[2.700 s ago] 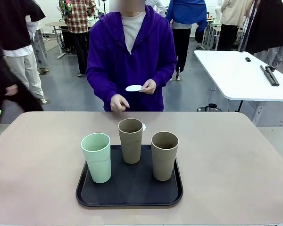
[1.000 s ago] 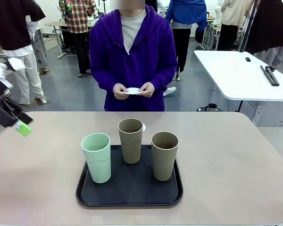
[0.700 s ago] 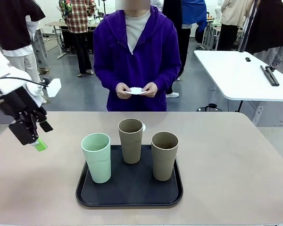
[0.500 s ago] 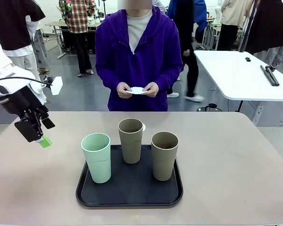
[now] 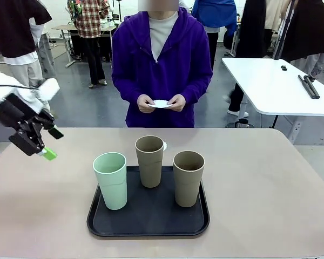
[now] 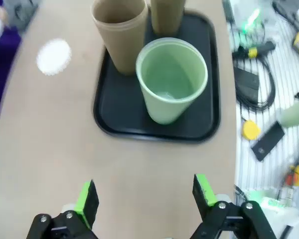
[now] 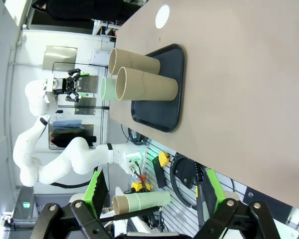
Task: Place coasters on the table and set cups on them.
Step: Pick up one Reusable plastic cup and place it on a coaster set by the human.
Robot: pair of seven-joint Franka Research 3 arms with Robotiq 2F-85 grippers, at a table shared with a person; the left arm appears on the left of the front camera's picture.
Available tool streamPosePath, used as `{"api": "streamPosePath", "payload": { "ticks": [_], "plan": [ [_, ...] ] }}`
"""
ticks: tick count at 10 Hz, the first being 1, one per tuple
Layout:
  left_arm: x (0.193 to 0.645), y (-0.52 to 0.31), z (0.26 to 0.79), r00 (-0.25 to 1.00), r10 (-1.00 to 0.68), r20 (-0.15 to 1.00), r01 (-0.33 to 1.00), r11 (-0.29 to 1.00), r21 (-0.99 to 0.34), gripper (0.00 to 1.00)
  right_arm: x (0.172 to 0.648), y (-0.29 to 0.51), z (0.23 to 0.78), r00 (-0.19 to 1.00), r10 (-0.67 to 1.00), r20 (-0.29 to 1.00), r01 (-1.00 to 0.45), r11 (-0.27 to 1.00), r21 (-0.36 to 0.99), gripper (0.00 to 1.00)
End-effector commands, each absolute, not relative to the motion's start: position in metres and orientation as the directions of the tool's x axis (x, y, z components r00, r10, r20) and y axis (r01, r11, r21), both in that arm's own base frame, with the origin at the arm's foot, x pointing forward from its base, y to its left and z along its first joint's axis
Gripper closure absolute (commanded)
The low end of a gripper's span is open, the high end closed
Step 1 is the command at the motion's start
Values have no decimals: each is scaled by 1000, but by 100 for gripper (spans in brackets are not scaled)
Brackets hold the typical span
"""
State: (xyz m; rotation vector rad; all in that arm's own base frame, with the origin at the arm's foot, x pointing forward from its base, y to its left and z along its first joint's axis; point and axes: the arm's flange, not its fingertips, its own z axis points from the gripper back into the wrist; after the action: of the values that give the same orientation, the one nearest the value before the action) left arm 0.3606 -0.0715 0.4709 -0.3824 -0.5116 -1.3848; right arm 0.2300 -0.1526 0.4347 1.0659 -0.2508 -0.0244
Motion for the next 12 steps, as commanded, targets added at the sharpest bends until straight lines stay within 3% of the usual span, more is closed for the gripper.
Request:
{"api": "streamPosePath", "payload": {
  "ticks": [1,3,6,9,12],
  "plan": [
    [381,-44,446,-70,-608,791,997,-51,50,0,230,-153,435,970,-143,194,-104,477,873,0],
    [391,-46,423,-96,-424,900,992,-118,50,0,230,-153,435,970,-143,194,-104,477,873,0],
    [381,-47,382,-77,-299,951,997,-54,63,0,230,-153,435,970,-143,194,-104,477,873,0],
    [374,-32,368,-73,-252,965,997,1,76,0,230,-153,435,970,-143,194,-104,477,873,0],
    [366,-33,347,32,-299,954,998,-46,-48,0,230,-153,435,970,-143,194,-104,477,873,0]
  ]
}}
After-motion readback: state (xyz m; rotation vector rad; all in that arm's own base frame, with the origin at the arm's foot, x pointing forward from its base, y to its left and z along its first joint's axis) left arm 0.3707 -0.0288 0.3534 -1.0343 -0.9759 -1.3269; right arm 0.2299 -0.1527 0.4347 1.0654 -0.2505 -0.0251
